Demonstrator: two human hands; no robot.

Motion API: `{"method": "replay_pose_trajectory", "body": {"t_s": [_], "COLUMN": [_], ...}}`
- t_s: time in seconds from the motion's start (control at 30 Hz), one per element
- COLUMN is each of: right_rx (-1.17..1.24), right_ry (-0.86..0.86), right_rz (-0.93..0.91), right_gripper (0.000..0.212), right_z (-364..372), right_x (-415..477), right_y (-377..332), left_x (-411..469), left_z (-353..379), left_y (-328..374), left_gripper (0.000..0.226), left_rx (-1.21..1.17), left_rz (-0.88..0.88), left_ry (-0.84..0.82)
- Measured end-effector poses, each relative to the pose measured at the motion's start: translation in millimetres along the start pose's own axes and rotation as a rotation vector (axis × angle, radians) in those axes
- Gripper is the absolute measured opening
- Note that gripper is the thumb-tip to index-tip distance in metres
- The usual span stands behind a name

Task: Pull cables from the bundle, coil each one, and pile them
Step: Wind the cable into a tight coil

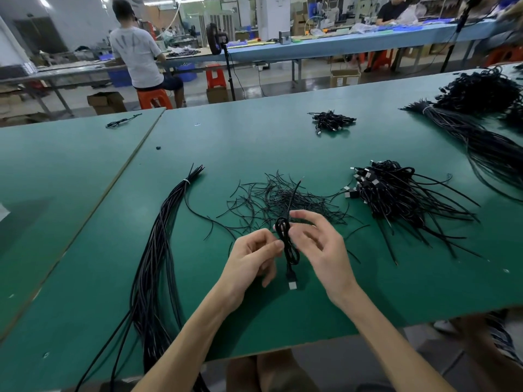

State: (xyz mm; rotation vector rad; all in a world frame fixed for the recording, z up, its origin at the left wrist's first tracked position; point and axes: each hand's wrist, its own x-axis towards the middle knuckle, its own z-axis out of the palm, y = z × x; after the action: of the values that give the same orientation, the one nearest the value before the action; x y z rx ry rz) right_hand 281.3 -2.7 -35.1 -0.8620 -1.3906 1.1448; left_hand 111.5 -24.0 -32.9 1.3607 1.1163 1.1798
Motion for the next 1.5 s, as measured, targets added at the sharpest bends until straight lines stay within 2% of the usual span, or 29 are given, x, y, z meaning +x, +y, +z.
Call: {"method": "replay_pose_trajectory", "body": {"t_s": [0.13,0.3,0.5,0.7,0.9,1.07,1.17,1.3,1.4,1.5], "right_rx": [-0.032,0.036,-0.119,-0.093,-0.092,-0.158,-0.136,-0.044,0.043,0.075], "right_ry": [-0.099,-0.079,-0.152,-0.217,-0.249,-0.230,-0.231,-0.166,-0.153,-0.120], "right_rz": [0.010,0.015,-0.059,0.028,0.091,0.141,0.149,0.147,0.152,0.130], "right_gripper": [0.041,0.021,0.031,0.029,0.022,0.019,0.016,0.029,0.045,0.037], "right_z": [2.7,5.6,7.6,7.1,8.1,11.8,11.5,9.2,7.5,6.8], "right_x": [1.1,-1.4,-2.0,-2.7,-4.9,-4.3,-4.7,-2.9,-2.1,-1.8], "right_y": [-1.3,-0.8,-0.6,-0.2,5.8,6.8,8.3,5.9,5.6,5.8], "left_x": [0.6,0.7,1.7,1.1,0.1,-4.7,-5.4,-3.9,-4.8,-4.6], "left_z": [0.7,-0.2,-3.1,-6.8,-2.6,4.1,5.6,5.5,7.7,8.6], "left_y": [-1.9,0.4,1.1,2.8,3.2,3.2,3.1,1.2,-1.5,0.1], "left_gripper": [0.034,0.032,0.027,0.025,0.026,0.017,0.013,0.014,0.014,0.021], "left_rx": [-0.026,-0.063,-0.082,-0.173,0.012,0.198,0.229,0.242,0.400,0.426], "left_rz": [-0.021,-0.056,-0.029,0.025,0.165,0.320,0.376,0.420,0.480,0.453], "left_ry": [0.030,0.077,0.226,0.271,0.300,0.317,0.318,0.285,0.214,0.156]}}
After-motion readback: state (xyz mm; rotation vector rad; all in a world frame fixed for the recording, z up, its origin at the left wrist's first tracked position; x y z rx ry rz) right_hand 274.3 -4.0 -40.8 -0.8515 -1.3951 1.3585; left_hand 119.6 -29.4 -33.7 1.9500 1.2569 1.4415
